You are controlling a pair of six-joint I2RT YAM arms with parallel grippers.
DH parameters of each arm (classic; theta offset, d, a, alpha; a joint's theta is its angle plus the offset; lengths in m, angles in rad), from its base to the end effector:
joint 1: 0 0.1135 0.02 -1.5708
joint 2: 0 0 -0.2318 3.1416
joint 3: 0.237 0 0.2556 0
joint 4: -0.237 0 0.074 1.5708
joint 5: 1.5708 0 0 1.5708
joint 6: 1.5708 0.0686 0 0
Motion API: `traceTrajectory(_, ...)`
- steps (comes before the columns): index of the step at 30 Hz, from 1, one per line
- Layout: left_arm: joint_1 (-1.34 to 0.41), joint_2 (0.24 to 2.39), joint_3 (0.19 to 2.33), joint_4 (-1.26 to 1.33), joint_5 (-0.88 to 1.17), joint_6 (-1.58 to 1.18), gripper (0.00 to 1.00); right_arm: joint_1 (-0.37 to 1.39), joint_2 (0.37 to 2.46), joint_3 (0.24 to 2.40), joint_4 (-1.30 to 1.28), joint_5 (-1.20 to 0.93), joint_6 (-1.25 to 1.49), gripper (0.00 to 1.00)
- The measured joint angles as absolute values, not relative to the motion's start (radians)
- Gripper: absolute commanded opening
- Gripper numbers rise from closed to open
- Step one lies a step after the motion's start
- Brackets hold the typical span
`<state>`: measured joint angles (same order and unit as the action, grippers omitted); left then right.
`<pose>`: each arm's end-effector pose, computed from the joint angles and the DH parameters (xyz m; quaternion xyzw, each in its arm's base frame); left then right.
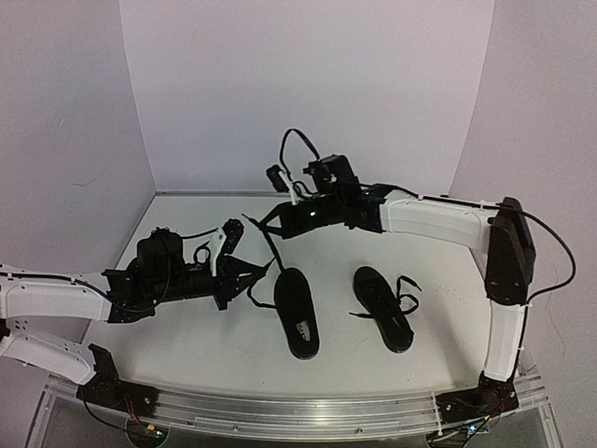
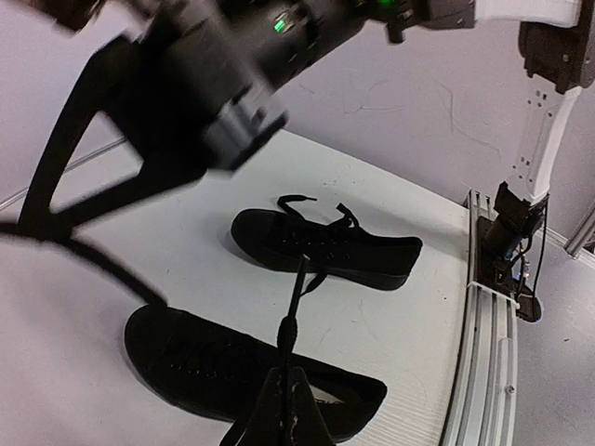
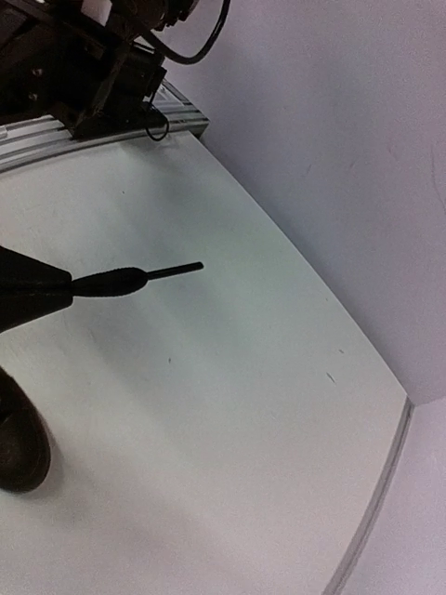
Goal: Tie the shoes
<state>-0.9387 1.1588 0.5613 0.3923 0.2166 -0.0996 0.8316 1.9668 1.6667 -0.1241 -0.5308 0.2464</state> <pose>0.1679 -0.2543 0.2070 0.3765 0.6766 -0.3840 0.5030 0.3017 0.3825 0.2564 -0.3701 0.7352 0.4578 0.3361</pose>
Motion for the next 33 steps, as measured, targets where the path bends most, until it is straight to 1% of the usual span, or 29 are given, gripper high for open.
traceTrajectory(3,-0.962,1.134,0.561,0.392,0.217,-0.074,0.0,0.884,2.072,1.732,-0.118,-0.563,0.266,0.01)
traceTrajectory(4,-0.968,1.13,0.561,0.391,0.217,-0.069,0.0,0.896,2.098,1.743,-0.119,-0.571,0.272,0.09)
traceTrajectory(5,-0.973,1.127,0.561,0.39,0.217,-0.062,0.0,0.908,2.121,1.752,-0.12,-0.58,0.278,0.22)
traceTrajectory(7,-0.981,1.127,0.561,0.384,0.215,-0.051,0.0,0.929,2.161,1.764,-0.122,-0.599,0.298,0.43)
traceTrajectory(9,-0.984,1.127,0.561,0.373,0.213,-0.045,0.0,0.941,2.178,1.765,-0.137,-0.611,0.306,0.55)
traceTrajectory(11,-0.986,1.126,0.561,0.364,0.206,-0.039,0.0,0.94,2.171,1.748,-0.138,-0.61,0.314,0.58)
traceTrajectory(13,-0.987,1.126,0.56,0.355,0.198,-0.03,0.0,0.929,2.139,1.702,-0.131,-0.606,0.316,0.59)
traceTrajectory(15,-0.987,1.126,0.56,0.341,0.181,-0.019,0.0,0.905,2.089,1.645,-0.139,-0.6,0.315,0.57)
traceTrajectory(18,-0.987,1.127,0.56,0.31,0.151,0.007,0.0,0.855,2.004,1.577,-0.17,-0.591,0.303,0.51)
traceTrajectory(20,-0.987,1.14,0.561,0.288,0.131,0.025,0.0,0.822,1.959,1.554,-0.204,-0.581,0.277,0.45)
traceTrajectory(22,-0.987,1.158,0.562,0.268,0.114,0.04,0.0,0.798,1.932,1.542,-0.239,-0.568,0.247,0.41)
traceTrajectory(28,-0.987,1.198,0.562,0.243,0.08,0.078,0.0,0.807,1.951,1.524,-0.358,-0.561,0.189,0.38)
traceTrajectory(33,-0.987,1.251,0.562,0.244,0.066,0.082,0.0,0.819,2.037,1.53,-0.426,-0.561,0.152,0.36)
